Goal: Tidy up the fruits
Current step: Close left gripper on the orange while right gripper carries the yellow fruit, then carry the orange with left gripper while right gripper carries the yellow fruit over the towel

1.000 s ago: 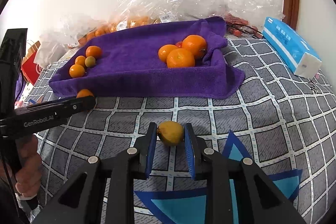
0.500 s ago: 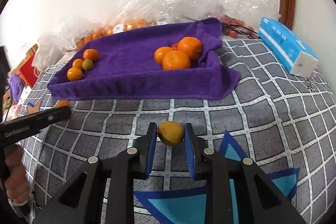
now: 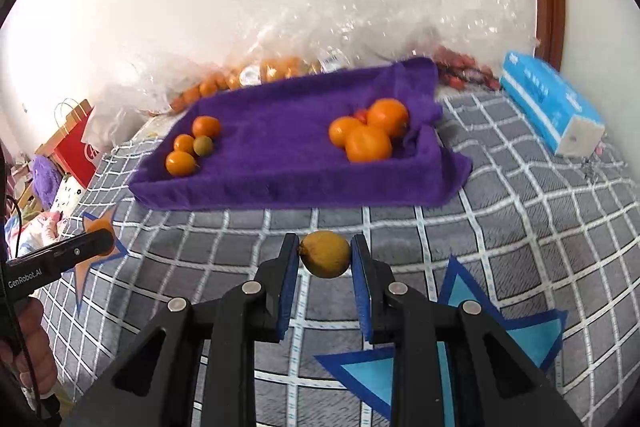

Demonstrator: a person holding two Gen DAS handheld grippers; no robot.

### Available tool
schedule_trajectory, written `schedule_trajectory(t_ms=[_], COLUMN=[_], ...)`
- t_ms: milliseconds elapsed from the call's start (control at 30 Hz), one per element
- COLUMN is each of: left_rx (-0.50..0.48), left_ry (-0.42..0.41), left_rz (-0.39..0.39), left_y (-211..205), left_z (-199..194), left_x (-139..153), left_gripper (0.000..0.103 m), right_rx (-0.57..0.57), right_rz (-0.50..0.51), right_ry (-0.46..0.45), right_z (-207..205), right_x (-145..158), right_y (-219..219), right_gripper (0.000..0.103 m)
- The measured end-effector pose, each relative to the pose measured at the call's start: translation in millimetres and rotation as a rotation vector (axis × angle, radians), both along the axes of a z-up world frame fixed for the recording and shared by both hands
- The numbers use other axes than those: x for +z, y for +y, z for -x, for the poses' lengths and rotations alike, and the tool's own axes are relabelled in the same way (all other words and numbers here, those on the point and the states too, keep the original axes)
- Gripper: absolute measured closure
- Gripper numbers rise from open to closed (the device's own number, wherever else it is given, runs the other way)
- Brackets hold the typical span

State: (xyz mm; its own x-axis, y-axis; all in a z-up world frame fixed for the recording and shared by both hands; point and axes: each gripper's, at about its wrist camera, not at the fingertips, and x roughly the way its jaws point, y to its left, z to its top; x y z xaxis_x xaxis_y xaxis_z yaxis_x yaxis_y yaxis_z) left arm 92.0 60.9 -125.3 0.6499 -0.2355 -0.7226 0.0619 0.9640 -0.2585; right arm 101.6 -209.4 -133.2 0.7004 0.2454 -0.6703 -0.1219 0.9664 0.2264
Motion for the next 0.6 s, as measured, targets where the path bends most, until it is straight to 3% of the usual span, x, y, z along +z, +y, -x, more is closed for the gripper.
schedule_trajectory(t_ms=[600], left_rx=[0.01], left_ry=[-0.08], left_rz=[0.0], left_y=[6], left_z=[-25], left_x=[37], left_gripper=[0.071], right_rx=[-0.008], right_rz=[0.015], right_ry=[-0.096], right_z=[-11], right_x=[42], right_y=[-4], right_gripper=[0.077])
